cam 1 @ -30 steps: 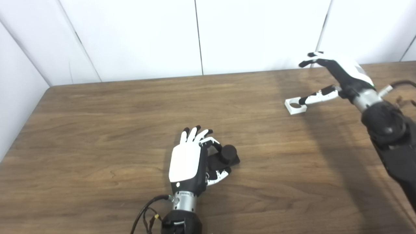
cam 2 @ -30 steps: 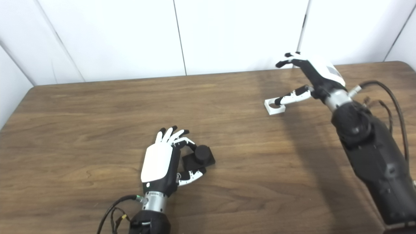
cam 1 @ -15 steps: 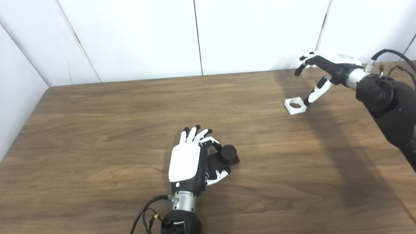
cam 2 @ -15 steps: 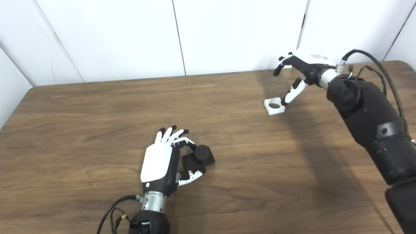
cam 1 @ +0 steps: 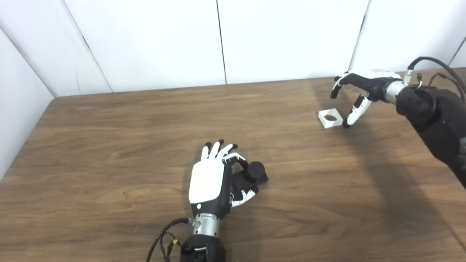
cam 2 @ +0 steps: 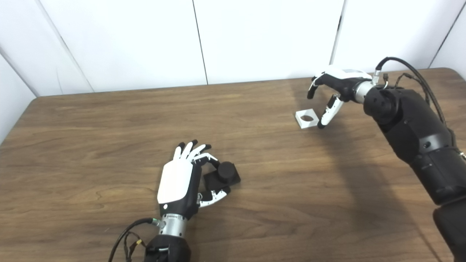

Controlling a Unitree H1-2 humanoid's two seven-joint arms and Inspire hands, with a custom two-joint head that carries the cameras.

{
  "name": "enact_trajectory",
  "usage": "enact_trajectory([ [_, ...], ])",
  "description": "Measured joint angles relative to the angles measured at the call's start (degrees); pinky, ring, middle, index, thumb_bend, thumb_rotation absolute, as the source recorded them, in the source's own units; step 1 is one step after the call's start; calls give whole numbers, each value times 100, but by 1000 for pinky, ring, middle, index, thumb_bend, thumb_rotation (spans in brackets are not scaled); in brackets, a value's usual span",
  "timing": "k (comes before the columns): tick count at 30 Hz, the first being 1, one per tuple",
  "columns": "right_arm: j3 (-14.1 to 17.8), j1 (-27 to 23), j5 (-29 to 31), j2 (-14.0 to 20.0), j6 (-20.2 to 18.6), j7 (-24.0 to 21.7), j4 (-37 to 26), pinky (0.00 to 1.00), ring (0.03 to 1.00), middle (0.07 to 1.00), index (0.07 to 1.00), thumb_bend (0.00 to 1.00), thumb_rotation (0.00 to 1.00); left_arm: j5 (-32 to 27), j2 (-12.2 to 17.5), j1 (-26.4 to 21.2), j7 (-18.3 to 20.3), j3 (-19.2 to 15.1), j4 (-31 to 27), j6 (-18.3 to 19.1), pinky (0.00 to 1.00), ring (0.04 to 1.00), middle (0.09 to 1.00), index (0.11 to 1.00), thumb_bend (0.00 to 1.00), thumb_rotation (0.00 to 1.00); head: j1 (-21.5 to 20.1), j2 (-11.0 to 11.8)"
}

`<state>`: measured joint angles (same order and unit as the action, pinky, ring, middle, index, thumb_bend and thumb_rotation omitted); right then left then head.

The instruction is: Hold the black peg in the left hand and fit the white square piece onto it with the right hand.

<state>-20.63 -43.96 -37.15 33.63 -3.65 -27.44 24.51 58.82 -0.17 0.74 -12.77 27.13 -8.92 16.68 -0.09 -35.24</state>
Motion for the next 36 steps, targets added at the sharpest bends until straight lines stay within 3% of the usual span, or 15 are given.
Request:
enact_trajectory([
  [9,-9,0,-61,-17,-31,-177,-97,960,1000,936,696,966,166,-1,-2,-19,-17,-2,21,0,1000,948,847,488,511,86,0,18],
  [36,-38,0,-145,-316,5,47,268,965,1000,953,707,937,164,-7,-10,-40,-50,-8,59,-8,1000,944,844,488,511,86,26,53],
])
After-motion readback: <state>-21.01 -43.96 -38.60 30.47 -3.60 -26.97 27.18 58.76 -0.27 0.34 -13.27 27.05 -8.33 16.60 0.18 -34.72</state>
